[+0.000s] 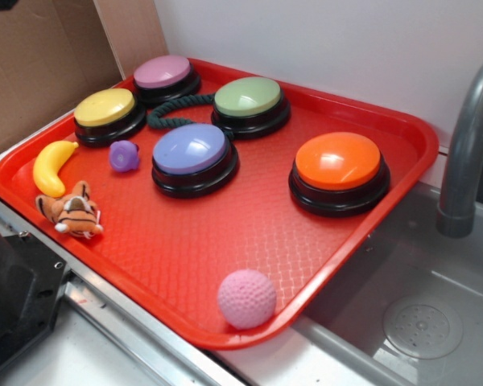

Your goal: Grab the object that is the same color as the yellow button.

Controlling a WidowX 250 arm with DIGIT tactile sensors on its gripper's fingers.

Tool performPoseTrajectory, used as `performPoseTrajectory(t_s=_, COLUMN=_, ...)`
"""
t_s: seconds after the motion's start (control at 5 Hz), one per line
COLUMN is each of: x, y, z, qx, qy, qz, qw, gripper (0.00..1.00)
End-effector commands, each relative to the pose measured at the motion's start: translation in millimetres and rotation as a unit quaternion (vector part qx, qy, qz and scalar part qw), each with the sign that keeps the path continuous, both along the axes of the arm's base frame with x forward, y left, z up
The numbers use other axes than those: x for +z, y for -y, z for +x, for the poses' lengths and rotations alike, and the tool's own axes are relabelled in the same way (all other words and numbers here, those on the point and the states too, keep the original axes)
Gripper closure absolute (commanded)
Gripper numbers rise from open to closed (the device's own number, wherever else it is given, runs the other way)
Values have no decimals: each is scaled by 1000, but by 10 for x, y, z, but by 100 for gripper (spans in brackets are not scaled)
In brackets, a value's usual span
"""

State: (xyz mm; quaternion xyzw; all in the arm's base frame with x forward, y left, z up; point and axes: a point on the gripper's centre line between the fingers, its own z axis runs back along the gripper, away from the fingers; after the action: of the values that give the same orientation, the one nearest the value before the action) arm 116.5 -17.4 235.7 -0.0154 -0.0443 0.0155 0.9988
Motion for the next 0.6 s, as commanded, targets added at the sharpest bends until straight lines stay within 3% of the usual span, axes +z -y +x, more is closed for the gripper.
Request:
performPoseTrajectory(t_s=0.0, x=0, y=0, z=0, qx=0, qy=0, qz=0, qw=1000, gripper=0)
performPoseTrajectory(t_s=0.4, x=-329, y=-456, z=86, qx=127, qy=41, qz=-9, qw=991, gripper=0)
